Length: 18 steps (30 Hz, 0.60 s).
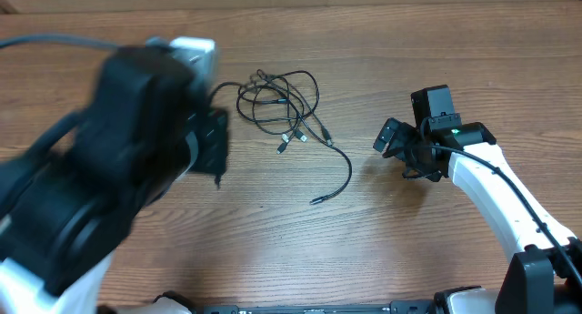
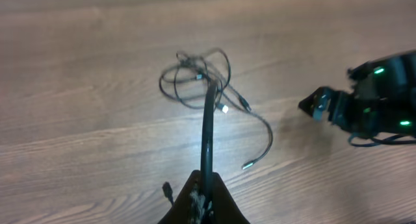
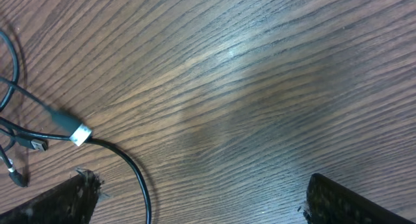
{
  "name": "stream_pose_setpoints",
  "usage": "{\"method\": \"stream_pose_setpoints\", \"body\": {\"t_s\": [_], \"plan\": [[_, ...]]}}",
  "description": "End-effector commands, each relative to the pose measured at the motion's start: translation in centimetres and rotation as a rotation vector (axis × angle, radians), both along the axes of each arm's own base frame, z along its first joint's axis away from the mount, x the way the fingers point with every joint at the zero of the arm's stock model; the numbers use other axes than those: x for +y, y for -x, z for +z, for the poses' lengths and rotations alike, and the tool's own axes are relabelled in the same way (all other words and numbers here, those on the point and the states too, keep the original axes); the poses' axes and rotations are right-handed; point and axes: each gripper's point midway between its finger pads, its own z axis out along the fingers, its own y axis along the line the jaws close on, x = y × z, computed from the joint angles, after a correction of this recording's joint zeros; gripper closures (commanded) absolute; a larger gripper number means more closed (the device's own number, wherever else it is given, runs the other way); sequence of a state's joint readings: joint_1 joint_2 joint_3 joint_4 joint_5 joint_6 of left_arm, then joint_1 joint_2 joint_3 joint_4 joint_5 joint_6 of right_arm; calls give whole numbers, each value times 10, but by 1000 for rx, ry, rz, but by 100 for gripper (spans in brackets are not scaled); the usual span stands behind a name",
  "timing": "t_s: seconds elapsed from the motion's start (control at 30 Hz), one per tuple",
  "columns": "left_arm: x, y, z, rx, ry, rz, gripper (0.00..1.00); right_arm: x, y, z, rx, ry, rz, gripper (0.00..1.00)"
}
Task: Untangle cables
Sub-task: 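Draw the cable out to the lower left with the left gripper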
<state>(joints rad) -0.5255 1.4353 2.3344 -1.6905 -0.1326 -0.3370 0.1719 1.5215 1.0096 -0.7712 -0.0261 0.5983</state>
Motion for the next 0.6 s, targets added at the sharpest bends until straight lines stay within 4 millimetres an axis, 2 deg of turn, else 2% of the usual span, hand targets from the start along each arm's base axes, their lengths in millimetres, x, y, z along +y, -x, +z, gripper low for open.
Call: {"method": "stream_pose_setpoints", "body": {"t_s": [0.0,0.23,0.47,0.57], "plan": [[16,15,16,-68,23,37,96,-2,-2,-1,-1,5,-9,0],[61,36,41,-202,16,200,96,-2,-2,-1,-1,5,-9,0],[73,53,51,-246,62,226,96,-2,-2,-1,0,5,-9,0],[92,55,57,-292,21,301,96,-2,-2,-1,-1,5,-9,0]]}}
